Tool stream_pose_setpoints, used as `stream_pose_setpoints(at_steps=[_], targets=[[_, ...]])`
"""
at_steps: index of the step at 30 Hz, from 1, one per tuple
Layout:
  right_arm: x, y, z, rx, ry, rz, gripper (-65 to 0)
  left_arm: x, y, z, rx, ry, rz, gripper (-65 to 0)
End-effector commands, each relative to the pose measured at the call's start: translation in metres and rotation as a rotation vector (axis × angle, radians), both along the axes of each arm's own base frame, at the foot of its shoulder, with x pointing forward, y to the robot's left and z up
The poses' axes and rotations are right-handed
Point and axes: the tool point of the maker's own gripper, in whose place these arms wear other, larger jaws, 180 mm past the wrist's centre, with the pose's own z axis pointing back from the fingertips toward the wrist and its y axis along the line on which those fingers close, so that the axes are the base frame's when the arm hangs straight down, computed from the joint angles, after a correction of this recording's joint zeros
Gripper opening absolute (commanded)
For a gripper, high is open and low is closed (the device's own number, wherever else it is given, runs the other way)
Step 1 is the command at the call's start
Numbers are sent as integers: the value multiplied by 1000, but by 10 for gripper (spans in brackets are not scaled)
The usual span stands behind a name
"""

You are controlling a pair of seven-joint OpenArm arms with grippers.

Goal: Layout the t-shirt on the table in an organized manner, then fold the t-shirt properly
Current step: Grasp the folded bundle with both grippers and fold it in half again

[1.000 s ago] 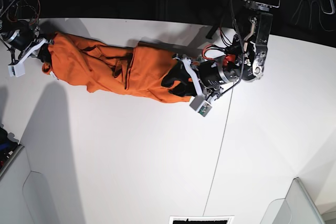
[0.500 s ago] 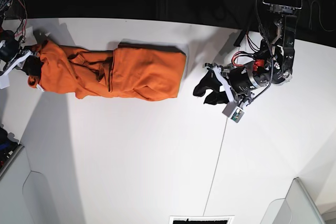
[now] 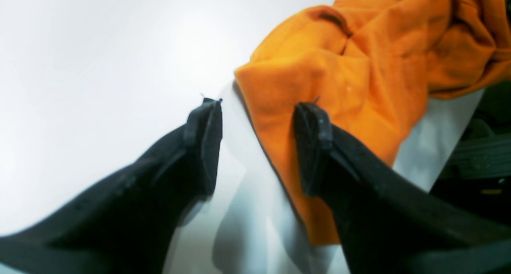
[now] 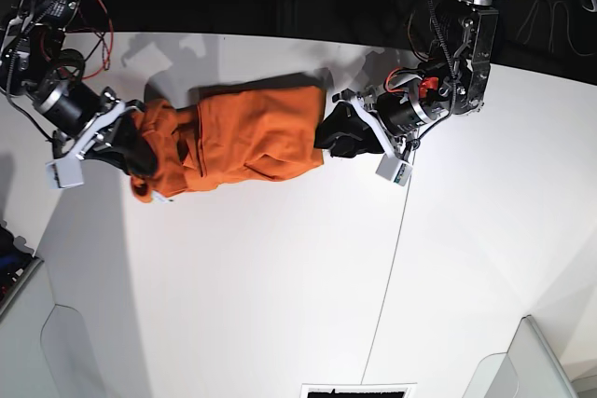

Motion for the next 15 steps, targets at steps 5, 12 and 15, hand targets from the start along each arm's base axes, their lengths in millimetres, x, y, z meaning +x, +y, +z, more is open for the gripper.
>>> stream_pose_setpoints(at_steps=[5,12,15], targets=[[-6,72,5,48,-36,163,-650,-2,2,-6,41,21,-16,-320],[-23,122,-14,-52,-17,304,-434,-3,4,-8,54,26,-17,-320],[-25,134,-11,-34,-34,330,-264,0,6,-6,47,23,-9,-320]])
